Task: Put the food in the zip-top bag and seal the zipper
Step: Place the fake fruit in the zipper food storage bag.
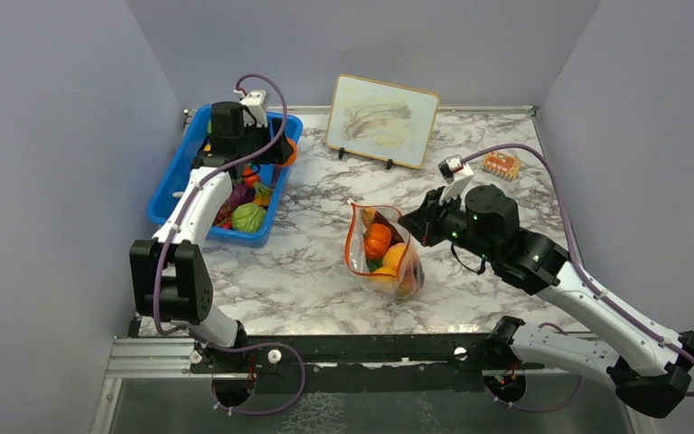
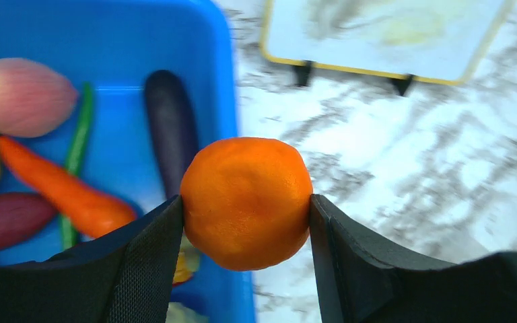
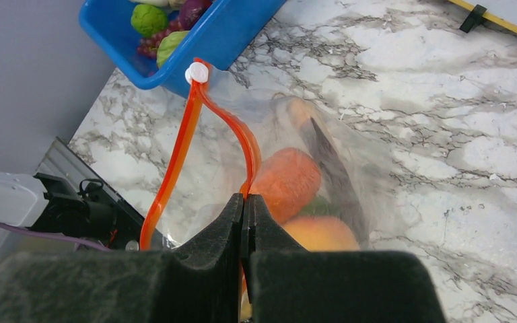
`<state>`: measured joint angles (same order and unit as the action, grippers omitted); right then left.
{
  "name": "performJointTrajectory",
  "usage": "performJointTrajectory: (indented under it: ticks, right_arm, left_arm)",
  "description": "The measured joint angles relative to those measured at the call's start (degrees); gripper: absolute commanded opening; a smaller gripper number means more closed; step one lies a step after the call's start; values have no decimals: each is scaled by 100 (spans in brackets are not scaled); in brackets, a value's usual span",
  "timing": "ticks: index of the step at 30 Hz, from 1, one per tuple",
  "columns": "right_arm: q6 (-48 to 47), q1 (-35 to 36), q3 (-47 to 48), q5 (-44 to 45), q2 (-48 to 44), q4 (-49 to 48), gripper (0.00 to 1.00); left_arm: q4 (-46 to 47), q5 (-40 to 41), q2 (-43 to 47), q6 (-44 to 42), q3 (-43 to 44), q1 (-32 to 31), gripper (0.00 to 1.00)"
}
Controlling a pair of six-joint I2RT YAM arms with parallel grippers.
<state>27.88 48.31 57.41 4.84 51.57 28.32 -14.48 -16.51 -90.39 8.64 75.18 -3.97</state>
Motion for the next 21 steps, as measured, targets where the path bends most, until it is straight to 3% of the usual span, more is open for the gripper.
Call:
performJointTrajectory:
  ticks: [12,21]
  right_arm:
    - [39,0,-61,28,9,-116,1]
    - [57,0,-122,48,28,-188,1]
  left_arm:
    - [146,-1657,1484,442,-798,-1353,38]
    - [442,-2326,2439,1075,-1161,-1766,35]
